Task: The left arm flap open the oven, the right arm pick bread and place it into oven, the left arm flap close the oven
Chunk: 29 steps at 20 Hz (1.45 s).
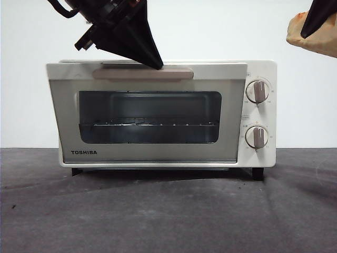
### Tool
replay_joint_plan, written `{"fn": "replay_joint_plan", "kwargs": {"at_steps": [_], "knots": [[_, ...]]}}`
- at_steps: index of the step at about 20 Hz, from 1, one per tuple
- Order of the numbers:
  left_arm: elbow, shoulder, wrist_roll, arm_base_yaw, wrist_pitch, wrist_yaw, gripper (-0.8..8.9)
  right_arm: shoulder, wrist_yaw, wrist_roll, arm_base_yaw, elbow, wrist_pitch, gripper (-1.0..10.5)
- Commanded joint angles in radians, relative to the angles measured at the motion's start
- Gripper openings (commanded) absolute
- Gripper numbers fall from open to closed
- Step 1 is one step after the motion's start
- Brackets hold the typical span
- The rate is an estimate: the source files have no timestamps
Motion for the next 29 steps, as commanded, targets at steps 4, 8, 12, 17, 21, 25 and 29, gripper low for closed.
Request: {"fn": "replay_joint_plan", "kwargs": {"at_steps": [4, 8, 12, 17, 21, 25, 29], "knots": [[-0.007, 0.039, 0.01, -0.075, -0.177, -0.025, 0.15, 0.002, -0.003, -0.013, 0.009, 0.019, 0.01, 2.0], [-0.007, 0.039, -0.01, -0.112, -0.24, -0.025, 0.15, 0.002, -0.002, -0.015, 0.009, 0.019, 0.011, 2.0], [-0.007, 0.039, -0.042, -0.126, -0.241, -0.024, 0.15, 0.002, -0.003, -0.016, 0.009, 0.019, 0.01, 2.0], [-0.007, 0.03, -0.043, -0.121, -0.226, -0.025, 0.16, 0.003, -0.022, -0.016, 0.009, 0.019, 0.01, 2.0], [-0.007, -0.047, -0.063, -0.062, -0.182, -0.026, 0.16, 0.004, -0.029, -0.016, 0.009, 0.019, 0.01, 2.0], [-0.038, -0.201, -0.062, 0.054, -0.193, -0.027, 0.15, 0.013, -0.073, -0.008, 0.009, 0.019, 0.016, 2.0], [-0.172, -0.395, -0.062, 0.184, -0.205, -0.025, 0.15, 0.057, -0.143, 0.002, 0.009, 0.019, 0.05, 2.0]]}}
